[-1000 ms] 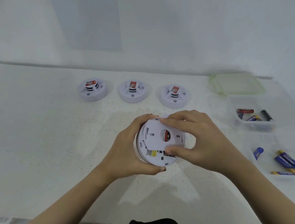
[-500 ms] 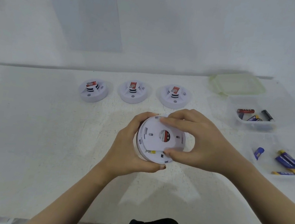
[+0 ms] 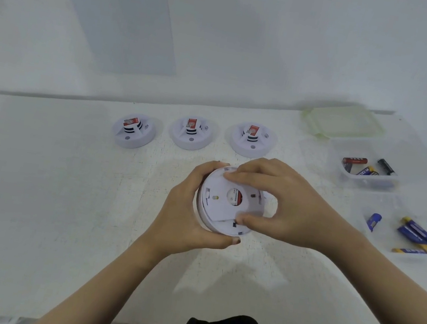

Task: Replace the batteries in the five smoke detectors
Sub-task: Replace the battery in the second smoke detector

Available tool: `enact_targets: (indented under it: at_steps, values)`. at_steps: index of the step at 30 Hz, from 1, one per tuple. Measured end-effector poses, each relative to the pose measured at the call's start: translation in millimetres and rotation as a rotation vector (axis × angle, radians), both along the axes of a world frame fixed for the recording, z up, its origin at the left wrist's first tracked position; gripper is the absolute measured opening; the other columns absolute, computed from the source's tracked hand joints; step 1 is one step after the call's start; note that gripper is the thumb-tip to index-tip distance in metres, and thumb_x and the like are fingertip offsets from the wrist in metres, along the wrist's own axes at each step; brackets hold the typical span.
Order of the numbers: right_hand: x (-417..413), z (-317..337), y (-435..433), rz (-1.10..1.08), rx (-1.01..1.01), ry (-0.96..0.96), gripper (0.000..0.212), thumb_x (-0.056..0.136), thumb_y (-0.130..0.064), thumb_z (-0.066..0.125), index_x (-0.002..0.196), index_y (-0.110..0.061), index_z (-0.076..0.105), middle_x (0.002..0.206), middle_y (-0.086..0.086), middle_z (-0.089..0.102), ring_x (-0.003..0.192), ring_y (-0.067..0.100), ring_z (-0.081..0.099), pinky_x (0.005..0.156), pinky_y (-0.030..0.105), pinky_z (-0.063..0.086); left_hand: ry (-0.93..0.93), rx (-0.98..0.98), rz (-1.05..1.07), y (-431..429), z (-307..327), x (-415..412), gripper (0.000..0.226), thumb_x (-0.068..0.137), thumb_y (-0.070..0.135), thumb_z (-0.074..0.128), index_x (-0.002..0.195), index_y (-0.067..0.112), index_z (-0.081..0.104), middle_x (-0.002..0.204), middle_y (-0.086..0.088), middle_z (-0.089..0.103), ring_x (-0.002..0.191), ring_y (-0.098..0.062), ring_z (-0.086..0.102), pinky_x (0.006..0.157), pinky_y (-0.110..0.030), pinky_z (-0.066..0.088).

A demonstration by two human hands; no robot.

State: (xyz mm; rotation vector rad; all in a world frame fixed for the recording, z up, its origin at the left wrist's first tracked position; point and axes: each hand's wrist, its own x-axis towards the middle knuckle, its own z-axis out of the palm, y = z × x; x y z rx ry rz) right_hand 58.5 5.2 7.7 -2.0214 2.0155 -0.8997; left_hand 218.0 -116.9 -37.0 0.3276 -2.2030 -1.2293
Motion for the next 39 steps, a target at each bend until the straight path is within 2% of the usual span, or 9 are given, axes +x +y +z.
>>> enact_targets:
  at_steps: [5, 13, 17, 25, 33, 39]
  values:
    - [1, 0, -1, -0.041, 0.003, -0.037, 0.056, 0.070, -0.044, 0.071, 0.123, -0.031, 0.060, 0.113, -0.012, 0.060, 0.103, 0.003, 0.052, 0.086, 0.025, 0.045, 0.033, -0.004, 0.024, 0, 0, 2, 0.092, 0.052, 0.030, 0.087, 0.131, 0.011, 0.045, 0.128, 0.009, 0.057, 0.117, -0.014, 0.057, 0.090, -0.019, 0.049]
    - [-1, -1, 1, -0.004, 0.026, -0.064, 0.060, 0.073, -0.050, 0.068, 0.128, -0.027, 0.058, 0.117, -0.010, 0.055, 0.108, 0.004, 0.048, 0.091, 0.022, 0.042, 0.052, 0.021, 0.032, 1, 1, 1, 0.090, 0.053, 0.027, 0.087, 0.131, 0.018, 0.044, 0.127, 0.015, 0.056, 0.117, -0.012, 0.057, 0.089, -0.018, 0.049]
    - [1, 2, 1, -0.026, -0.029, -0.006, 0.059, 0.074, -0.057, 0.060, 0.125, -0.027, 0.060, 0.108, -0.011, 0.052, 0.100, 0.005, 0.048, 0.084, 0.024, 0.045, 0.067, 0.012, 0.024, 1, 5, 0, 0.089, 0.053, 0.028, 0.087, 0.130, 0.021, 0.043, 0.127, 0.015, 0.056, 0.117, -0.013, 0.057, 0.088, -0.018, 0.050]
    - [6, 5, 0, -0.037, -0.105, 0.125, 0.061, 0.072, -0.059, 0.063, 0.115, -0.016, 0.064, 0.097, -0.004, 0.060, 0.085, 0.011, 0.054, 0.071, 0.023, 0.045, 0.055, -0.048, 0.037, 2, 7, 3, 0.092, 0.051, 0.033, 0.088, 0.131, 0.016, 0.045, 0.126, 0.015, 0.057, 0.115, -0.009, 0.057, 0.086, -0.014, 0.049]
    - [10, 1, 1, -0.076, -0.114, 0.126, 0.059, 0.071, -0.058, 0.066, 0.109, -0.013, 0.066, 0.091, -0.002, 0.064, 0.081, 0.012, 0.056, 0.071, 0.019, 0.043, 0.061, -0.087, 0.085, 8, 2, 2, 0.091, 0.051, 0.040, 0.085, 0.130, 0.027, 0.042, 0.127, 0.012, 0.057, 0.114, -0.008, 0.058, 0.088, -0.014, 0.048]
    - [10, -2, -1, -0.090, -0.055, 0.143, 0.060, 0.075, -0.058, 0.060, 0.116, -0.014, 0.063, 0.101, -0.003, 0.062, 0.089, 0.013, 0.056, 0.078, 0.028, 0.047, 0.048, -0.048, 0.097, 4, -4, -1, 0.090, 0.053, 0.039, 0.086, 0.130, 0.031, 0.040, 0.127, 0.016, 0.055, 0.117, -0.010, 0.056, 0.090, -0.020, 0.050]
